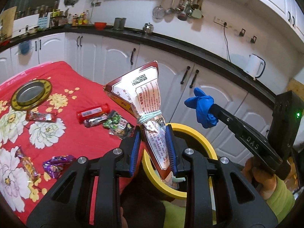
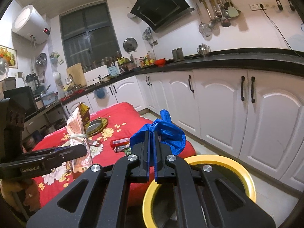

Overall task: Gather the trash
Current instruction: 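Lift the white wrapper and blue cloth and carry them over the bin, then open both tools to drop the wrapper and blue cloth into the bin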

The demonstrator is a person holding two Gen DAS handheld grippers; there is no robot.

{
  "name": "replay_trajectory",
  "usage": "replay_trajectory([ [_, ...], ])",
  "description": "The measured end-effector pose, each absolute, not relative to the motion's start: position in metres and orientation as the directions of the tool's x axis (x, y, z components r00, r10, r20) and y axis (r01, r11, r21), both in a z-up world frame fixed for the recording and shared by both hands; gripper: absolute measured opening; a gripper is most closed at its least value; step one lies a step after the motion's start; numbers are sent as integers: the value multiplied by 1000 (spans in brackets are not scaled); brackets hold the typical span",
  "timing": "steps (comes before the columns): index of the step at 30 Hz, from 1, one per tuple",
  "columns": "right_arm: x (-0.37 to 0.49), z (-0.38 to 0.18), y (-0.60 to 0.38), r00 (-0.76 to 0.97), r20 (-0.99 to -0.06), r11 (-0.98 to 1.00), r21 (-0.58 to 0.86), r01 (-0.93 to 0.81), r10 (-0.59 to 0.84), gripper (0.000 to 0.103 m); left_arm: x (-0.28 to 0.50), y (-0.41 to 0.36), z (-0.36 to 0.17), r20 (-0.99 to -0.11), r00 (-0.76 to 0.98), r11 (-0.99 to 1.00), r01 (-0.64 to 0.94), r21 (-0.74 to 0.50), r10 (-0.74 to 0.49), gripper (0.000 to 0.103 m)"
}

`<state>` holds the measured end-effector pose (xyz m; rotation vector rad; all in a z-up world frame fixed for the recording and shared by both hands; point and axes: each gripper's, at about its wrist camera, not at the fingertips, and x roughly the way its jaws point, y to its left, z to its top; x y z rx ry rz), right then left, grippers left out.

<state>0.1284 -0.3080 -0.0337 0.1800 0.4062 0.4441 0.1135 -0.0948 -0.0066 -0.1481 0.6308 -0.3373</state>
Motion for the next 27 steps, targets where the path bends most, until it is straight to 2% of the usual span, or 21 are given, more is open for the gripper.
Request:
replay_trajectory([
  [27,144,-80,-367,791,-468,910,323,-262,394,3,128,-178,-58,-656,594,872,435,-224,-465,20],
])
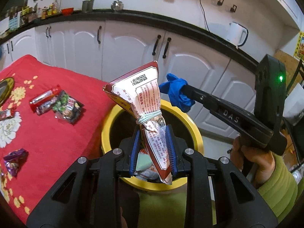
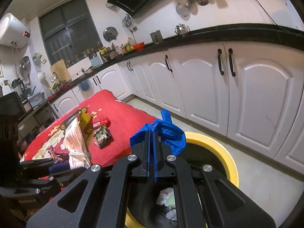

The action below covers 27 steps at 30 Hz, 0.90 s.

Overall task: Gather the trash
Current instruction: 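Open both tools to drop the wrapper and blue cloth into the bin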

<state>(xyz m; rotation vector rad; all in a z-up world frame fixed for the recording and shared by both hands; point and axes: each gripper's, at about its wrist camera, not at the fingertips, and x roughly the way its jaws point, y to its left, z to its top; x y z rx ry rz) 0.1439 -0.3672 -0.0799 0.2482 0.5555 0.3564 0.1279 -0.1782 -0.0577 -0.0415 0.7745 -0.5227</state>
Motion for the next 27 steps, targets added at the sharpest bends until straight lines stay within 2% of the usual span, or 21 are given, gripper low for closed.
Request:
replay_trajectory([
  [14,151,-96,-384,775,-495,903,367,-224,393,3,136,-198,-87,-709,524,856,464,-228,-473,20],
  [26,160,-108,-392,745,-525,887,417,-196,412,5,145,-205,-99,-719,480,840,468,-275,-503,21],
  [27,161,-108,-392,744,-527,887,419,-193,411,9,146,-205,-99,-720,484,844,464,-271,-497,27],
])
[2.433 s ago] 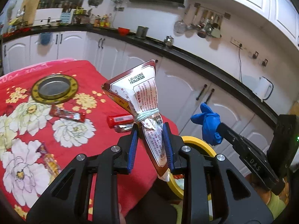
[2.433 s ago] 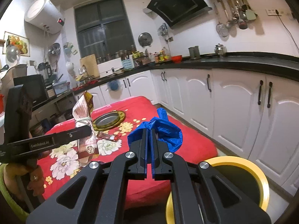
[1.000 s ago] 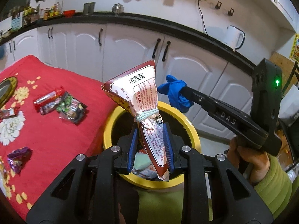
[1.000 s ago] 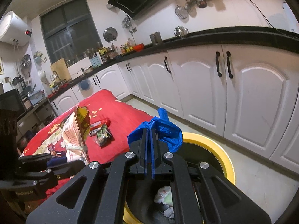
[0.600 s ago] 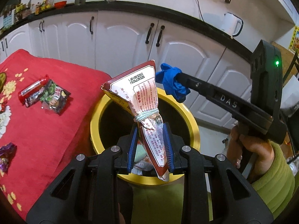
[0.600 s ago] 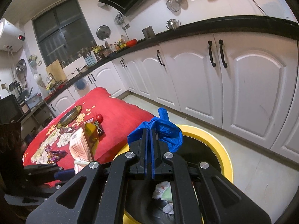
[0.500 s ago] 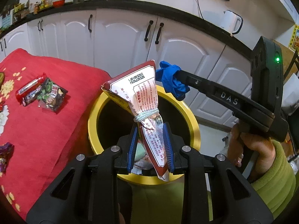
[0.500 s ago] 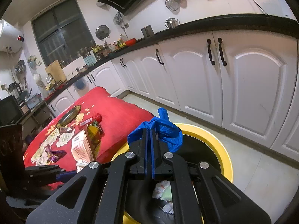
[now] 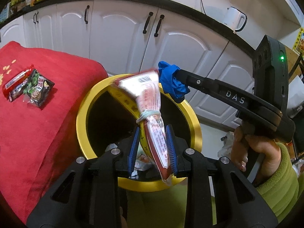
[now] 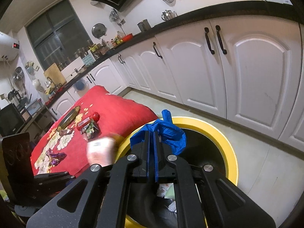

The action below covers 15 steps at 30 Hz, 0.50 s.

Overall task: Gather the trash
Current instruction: 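Open both tools to drop the wrapper and blue cloth into the bin, then withdraw both tools from the bin back toward the table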

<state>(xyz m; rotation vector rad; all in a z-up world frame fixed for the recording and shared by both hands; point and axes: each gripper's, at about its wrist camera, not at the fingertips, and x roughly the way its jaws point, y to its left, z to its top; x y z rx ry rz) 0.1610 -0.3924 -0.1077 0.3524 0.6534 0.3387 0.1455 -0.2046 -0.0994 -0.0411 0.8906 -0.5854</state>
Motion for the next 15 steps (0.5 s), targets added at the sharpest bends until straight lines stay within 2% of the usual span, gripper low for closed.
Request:
replay_trajectory([
  [1,161,-108,-394,745,-528,887,423,-187,408,17,145,-204,-100,-722,487,847,460,-266,-491,36],
  [4,159,-109,-397,753,-524,888,427,-171,398,34,144,-202,-101,-725,496,857,446,-260,-478,48],
  [5,160,-109,-397,754,-525,888,428,-167,394,34,144,-200,-100,-725,499,860,438,-261,-474,50],
  [7,159,-109,-399,757,-525,889,430,-158,389,40,144,-196,-99,-723,505,866,422,-269,-471,66],
  [10,159,-106,-399,765,-518,891,427,-155,382,47,143,-189,-95,-712,530,877,397,-271,-460,81],
  [15,156,-101,-397,776,-506,894,419,-161,377,48,141,-179,-86,-693,569,892,362,-272,-442,90],
])
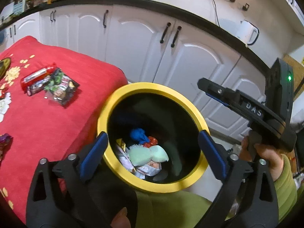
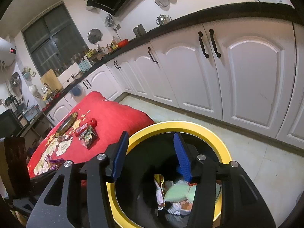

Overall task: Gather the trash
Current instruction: 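Withdraw both tools from the bin back toward the table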

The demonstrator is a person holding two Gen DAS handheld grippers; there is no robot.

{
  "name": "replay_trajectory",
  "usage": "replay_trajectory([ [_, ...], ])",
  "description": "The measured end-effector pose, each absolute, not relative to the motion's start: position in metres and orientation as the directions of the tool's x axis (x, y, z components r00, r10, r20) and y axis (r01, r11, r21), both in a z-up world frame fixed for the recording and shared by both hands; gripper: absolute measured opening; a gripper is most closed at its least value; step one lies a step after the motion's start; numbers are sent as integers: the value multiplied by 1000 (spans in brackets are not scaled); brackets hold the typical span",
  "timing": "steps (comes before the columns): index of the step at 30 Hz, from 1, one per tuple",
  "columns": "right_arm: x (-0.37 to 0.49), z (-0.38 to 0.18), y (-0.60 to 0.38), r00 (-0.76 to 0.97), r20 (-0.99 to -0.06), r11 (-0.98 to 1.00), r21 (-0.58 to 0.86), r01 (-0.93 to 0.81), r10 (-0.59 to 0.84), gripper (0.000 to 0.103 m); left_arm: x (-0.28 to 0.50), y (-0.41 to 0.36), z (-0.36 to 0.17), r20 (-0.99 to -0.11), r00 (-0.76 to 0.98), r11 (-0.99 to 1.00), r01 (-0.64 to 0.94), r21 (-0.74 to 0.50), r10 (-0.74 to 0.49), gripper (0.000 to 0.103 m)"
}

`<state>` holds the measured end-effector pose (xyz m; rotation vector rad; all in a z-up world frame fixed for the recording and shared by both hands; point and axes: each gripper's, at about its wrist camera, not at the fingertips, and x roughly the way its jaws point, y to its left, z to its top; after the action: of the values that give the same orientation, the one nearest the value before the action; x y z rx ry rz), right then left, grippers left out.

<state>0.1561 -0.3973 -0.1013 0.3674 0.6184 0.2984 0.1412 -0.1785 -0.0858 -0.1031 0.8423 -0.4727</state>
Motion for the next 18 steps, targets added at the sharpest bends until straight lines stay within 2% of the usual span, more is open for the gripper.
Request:
replay_trajectory([
  [18,149,-79,-364,783,-470,896,372,-241,406,53,130,-127,-47,-594,742,951,248,-186,-310,92],
])
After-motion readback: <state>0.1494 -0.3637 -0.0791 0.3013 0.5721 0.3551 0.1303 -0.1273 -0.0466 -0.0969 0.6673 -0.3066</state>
